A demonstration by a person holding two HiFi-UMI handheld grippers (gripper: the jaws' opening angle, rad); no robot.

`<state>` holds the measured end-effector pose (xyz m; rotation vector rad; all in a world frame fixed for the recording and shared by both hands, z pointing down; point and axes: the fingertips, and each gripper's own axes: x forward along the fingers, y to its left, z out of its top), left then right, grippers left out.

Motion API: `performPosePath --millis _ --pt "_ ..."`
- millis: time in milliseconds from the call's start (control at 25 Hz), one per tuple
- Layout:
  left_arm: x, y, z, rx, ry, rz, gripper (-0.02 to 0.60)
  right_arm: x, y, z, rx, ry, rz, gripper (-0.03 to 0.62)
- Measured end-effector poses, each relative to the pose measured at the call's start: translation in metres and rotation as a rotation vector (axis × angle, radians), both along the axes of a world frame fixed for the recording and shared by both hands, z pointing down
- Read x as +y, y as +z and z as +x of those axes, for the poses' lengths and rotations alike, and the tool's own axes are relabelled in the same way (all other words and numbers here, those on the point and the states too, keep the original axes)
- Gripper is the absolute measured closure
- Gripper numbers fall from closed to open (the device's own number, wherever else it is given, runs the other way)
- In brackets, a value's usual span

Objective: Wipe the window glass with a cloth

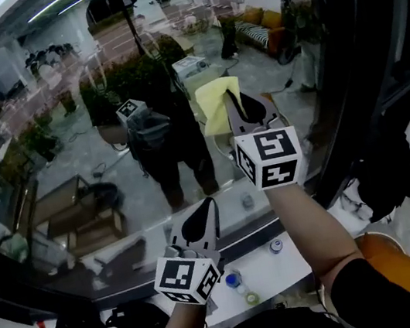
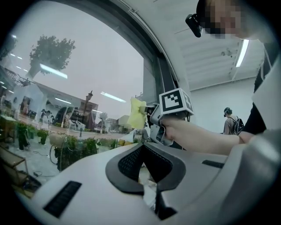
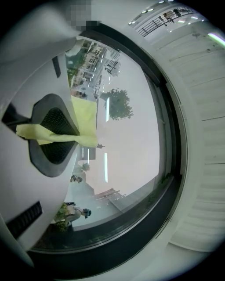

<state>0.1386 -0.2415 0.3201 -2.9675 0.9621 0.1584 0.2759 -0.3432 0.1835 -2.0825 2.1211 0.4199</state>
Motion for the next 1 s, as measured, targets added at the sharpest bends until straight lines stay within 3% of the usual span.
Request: performPosePath --millis 400,1000 --pt "0.001 0.015 0.132 -0.013 0.049 -0.007 0.577 0.009 0.024 0.147 -0.014 0.063 -0.013 0.554" --pt "-0.007 0.010 0.136 -0.005 0.100 -0.014 0.577 0.011 0.022 0.160 0.034 0.141 -0.020 0.554"
